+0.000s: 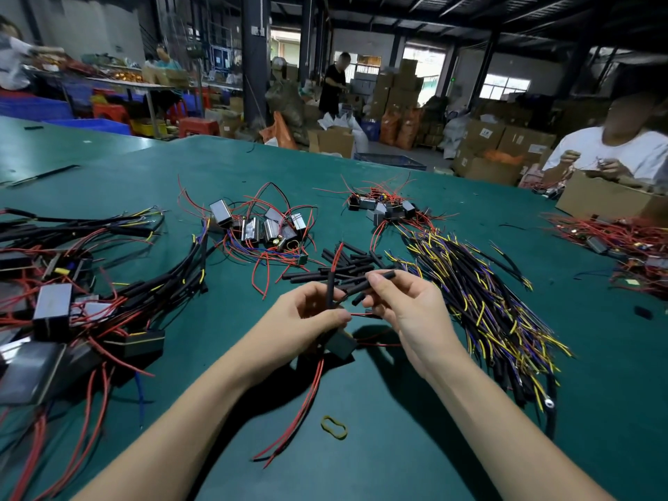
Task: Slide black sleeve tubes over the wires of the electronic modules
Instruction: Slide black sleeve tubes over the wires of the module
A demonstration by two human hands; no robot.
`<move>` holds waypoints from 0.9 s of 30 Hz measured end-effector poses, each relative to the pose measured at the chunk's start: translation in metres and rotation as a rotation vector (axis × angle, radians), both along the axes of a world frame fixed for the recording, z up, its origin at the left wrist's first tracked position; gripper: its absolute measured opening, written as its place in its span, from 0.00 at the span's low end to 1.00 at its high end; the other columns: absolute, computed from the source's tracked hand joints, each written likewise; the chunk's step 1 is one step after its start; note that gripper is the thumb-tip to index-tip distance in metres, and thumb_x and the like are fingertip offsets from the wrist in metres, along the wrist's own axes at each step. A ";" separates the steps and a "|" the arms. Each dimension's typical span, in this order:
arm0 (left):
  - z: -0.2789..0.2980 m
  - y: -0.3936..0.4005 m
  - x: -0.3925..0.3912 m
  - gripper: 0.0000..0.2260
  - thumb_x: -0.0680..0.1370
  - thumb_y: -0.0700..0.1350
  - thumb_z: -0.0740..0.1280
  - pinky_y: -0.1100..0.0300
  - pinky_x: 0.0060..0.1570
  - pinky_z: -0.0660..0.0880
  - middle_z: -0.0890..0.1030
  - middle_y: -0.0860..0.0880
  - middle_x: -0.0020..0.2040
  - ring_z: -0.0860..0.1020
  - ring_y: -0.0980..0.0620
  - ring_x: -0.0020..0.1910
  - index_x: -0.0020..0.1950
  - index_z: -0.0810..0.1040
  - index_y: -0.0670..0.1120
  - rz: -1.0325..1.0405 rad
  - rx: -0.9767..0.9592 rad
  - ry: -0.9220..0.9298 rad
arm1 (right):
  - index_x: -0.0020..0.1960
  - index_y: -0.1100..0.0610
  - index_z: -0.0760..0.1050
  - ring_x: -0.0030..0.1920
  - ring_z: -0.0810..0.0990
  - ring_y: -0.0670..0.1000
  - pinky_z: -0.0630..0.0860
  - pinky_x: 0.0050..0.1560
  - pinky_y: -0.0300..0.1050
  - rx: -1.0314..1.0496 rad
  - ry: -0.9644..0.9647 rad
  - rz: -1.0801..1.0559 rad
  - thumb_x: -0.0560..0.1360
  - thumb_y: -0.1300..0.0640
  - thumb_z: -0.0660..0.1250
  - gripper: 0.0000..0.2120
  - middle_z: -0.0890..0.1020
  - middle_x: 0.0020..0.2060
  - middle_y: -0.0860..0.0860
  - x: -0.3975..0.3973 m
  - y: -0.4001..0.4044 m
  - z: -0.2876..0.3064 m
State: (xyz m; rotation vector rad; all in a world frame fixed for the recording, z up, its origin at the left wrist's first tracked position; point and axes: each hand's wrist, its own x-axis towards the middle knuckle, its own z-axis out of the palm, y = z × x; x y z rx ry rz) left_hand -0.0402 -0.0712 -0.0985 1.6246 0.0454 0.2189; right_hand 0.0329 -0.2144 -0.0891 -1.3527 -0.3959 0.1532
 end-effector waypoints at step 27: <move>0.003 0.000 -0.001 0.03 0.75 0.38 0.69 0.72 0.28 0.70 0.80 0.51 0.30 0.76 0.62 0.27 0.47 0.79 0.40 0.115 -0.073 -0.057 | 0.48 0.59 0.82 0.32 0.77 0.47 0.72 0.39 0.38 0.016 0.111 0.160 0.74 0.56 0.66 0.09 0.81 0.34 0.52 -0.009 0.001 -0.003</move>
